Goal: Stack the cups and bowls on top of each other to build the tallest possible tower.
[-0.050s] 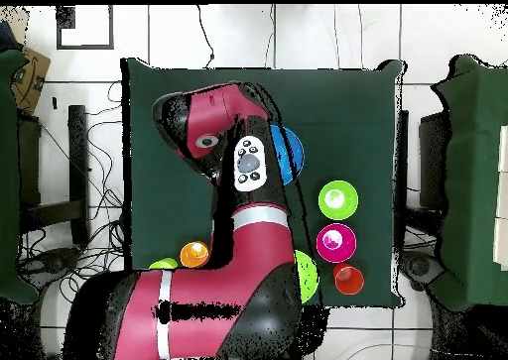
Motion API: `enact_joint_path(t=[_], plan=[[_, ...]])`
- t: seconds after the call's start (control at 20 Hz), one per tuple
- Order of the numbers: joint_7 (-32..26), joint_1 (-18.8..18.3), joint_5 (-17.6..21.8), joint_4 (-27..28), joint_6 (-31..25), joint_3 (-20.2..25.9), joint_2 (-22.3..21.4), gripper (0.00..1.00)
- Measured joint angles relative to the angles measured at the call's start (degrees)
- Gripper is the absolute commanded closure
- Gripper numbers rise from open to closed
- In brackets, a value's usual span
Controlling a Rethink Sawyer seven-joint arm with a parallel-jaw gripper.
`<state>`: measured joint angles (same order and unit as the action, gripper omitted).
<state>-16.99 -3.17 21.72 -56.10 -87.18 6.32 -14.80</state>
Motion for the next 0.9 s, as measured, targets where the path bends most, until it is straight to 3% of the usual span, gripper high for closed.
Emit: enact_joint_path(t=[0.9], plan=[[0.19, 0.17, -0.37, 0.02, 0.73, -1.75, 4.20, 0.00]])
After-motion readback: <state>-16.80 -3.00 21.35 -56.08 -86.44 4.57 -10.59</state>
